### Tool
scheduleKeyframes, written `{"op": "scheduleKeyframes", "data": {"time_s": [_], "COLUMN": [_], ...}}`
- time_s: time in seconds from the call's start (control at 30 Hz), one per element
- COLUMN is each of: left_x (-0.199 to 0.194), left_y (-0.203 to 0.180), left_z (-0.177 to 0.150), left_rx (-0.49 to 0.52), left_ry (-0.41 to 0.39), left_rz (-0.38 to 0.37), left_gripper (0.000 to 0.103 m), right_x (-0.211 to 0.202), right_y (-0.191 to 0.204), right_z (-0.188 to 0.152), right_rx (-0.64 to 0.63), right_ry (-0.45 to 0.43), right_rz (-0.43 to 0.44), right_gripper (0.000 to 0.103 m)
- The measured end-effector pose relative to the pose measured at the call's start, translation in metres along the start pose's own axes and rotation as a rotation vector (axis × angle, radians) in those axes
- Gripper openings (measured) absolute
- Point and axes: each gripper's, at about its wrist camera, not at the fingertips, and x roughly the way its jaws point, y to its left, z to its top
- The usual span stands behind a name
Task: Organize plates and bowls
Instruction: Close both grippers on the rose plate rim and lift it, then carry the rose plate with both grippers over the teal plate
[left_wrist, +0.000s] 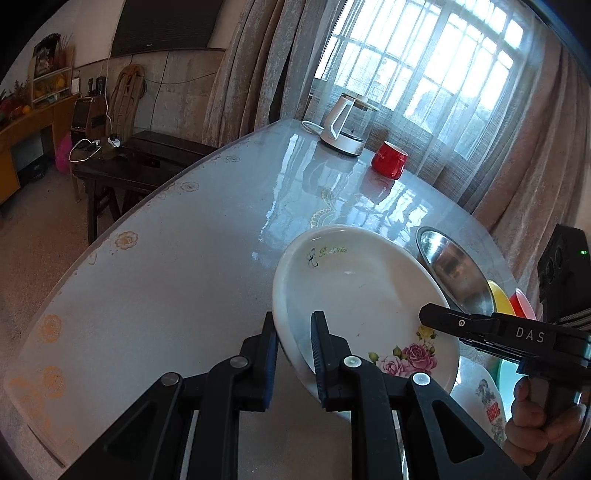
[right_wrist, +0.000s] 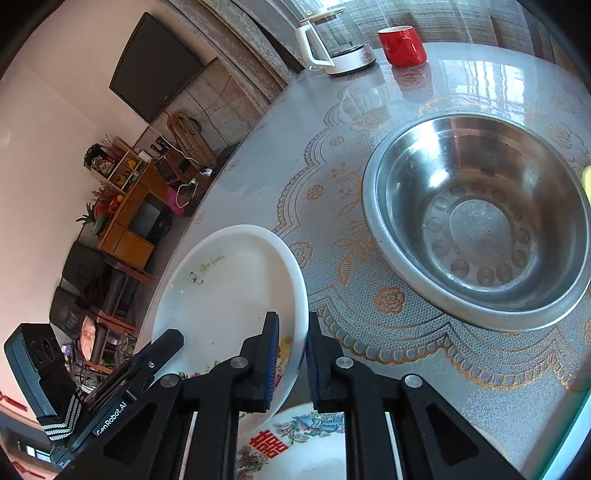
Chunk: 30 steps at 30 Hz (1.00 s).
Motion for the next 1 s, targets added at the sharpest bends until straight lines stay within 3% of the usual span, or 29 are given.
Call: {"op": "scheduleKeyframes", "data": {"time_s": [0.47, 1.0], "left_x": [-0.025, -0.025], "left_y": [-0.069, -0.181], "left_z": [-0.021, -0.065], "left_rx": [0.11, 0.296], "left_ry": [-0.001, 0.06], "left_rz": [-0.075, -0.165], "left_gripper": [0.018, 0.018], "right_x": [-0.074, -0.16], "right_y": [-0.031, -0.107], "right_z": [-0.033, -0.09], "right_rx": [0.054, 0.175], "right_ry": [-0.089, -0.188], "right_rz": [0.002, -0.061], "right_gripper": [0.014, 0.014]}}
